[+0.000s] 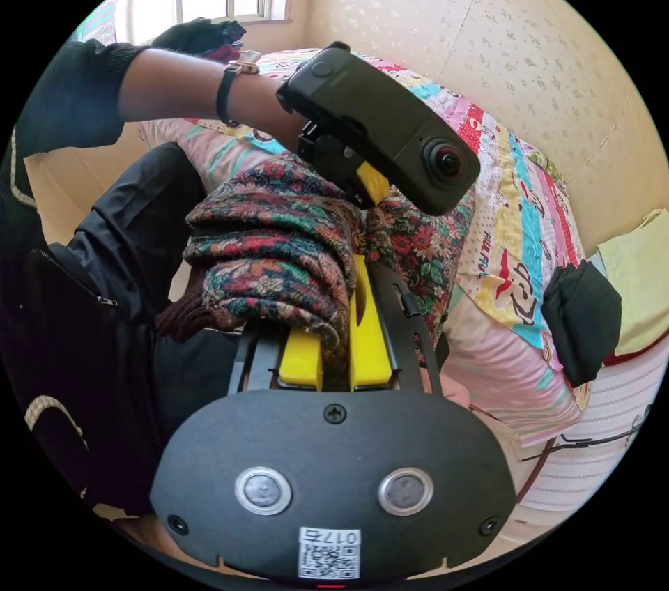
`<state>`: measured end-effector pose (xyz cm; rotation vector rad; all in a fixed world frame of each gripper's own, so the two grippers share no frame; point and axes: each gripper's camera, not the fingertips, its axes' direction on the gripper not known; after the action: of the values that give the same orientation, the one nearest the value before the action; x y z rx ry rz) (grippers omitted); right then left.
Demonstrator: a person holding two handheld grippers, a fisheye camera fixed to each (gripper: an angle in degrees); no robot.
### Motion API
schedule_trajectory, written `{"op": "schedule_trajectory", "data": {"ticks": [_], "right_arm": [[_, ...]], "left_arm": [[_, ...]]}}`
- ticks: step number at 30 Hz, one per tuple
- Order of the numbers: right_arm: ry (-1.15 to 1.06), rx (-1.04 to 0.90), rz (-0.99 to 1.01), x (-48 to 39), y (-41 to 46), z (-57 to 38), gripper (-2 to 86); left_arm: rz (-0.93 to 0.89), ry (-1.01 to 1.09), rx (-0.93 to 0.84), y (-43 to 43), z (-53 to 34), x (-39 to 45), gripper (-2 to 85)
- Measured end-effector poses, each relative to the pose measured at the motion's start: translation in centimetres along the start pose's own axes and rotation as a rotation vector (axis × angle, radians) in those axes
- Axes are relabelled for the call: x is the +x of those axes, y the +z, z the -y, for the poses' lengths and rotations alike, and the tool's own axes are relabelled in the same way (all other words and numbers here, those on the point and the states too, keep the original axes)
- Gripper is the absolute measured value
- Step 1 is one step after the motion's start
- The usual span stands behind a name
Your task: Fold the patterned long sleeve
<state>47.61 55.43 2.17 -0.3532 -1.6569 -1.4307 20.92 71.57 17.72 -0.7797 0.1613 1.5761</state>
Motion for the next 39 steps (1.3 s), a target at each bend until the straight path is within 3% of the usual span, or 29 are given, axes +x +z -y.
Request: {"op": "schedule_trajectory", "data": {"ticks": [5,13,20,23,26,31,36,39], "right_arm": [[-0.041,-0.047,-0.024,-0.8,0.3,2.7,6.9],[-0.073,-0.112,-0.038,-0.9,0.9,7.6,6.9],[-0.272,-0.248,-0.111,-1.2,0.9,15.3,6.7],[-0.408,-0.354,-0.092,-1.4,0.6,19.1,6.5],[-0.516,-0.503,-0.078,-1.6,0.1,22.2,6.3],[-0.593,-0.637,0.051,-0.3,-1.6,27.2,5.6],[-0.651,-0.715,0.126,2.7,0.4,32.3,5.3],[-0.708,-0.747,0.171,5.1,0.1,36.9,5.4]], "left_arm": [[0.039,-0.013,0.003,0.2,-0.4,1.7,-0.9],[-0.123,-0.179,0.081,1.6,-3.4,-0.5,-1.0],[-0.242,-0.326,0.22,3.0,-8.3,-3.4,-1.0],[-0.34,-0.369,0.277,3.6,-11.0,-5.5,-1.0],[-0.548,-0.396,0.302,4.2,-13.9,-8.2,-1.0],[-0.868,-0.268,0.41,4.4,-18.1,-9.4,-1.0],[-0.876,-0.283,0.478,5.5,-21.2,-10.8,-0.9],[-0.994,-0.385,0.568,7.0,-25.8,-14.7,-0.7]]}}
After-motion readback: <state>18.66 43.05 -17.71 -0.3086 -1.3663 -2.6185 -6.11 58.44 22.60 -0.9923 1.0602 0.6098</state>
